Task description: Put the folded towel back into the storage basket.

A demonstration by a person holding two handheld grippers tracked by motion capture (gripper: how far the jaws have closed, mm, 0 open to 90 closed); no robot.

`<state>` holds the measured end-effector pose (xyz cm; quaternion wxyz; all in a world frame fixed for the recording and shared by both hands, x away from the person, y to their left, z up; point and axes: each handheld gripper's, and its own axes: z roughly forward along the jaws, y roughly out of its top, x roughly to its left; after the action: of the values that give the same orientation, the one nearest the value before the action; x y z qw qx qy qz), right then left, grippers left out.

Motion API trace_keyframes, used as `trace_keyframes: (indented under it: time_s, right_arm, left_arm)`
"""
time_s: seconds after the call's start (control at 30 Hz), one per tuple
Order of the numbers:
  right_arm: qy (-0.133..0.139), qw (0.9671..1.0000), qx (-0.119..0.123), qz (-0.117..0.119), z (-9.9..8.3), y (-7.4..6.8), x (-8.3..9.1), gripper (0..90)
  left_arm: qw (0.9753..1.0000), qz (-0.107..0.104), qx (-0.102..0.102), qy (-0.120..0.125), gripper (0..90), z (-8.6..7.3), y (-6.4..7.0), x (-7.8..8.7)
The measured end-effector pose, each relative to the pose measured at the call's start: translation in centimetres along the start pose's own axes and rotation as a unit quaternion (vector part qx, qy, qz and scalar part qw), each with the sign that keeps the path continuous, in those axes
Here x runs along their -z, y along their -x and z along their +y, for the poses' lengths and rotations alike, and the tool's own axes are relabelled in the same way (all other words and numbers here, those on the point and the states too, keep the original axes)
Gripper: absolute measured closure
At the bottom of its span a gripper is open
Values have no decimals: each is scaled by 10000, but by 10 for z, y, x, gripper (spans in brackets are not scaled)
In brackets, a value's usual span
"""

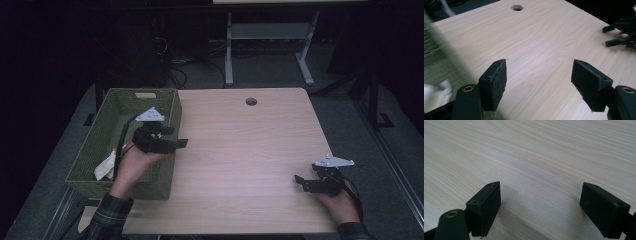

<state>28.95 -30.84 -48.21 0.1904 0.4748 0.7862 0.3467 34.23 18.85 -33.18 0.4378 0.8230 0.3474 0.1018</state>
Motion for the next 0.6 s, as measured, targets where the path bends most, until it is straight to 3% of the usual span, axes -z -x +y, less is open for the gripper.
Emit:
trace_keyframes:
  time_s: [0.23,0.37,0.47,0.6]
  right_arm:
    - [-2,10000,2,1,0,0,0,166]
    - [-3,10000,10,9,0,0,0,164]
    - [1,10000,22,10,0,0,0,162]
    - [-3,10000,21,14,0,0,0,160]
  left_arm:
    - [9993,-283,-243,-41,280,-2,37,-43]
    - [9989,-269,-356,-105,279,-10,54,-64]
    - [9983,-232,-505,-197,276,-19,61,-79]
    - [9979,-186,-560,-264,266,-31,64,-91]
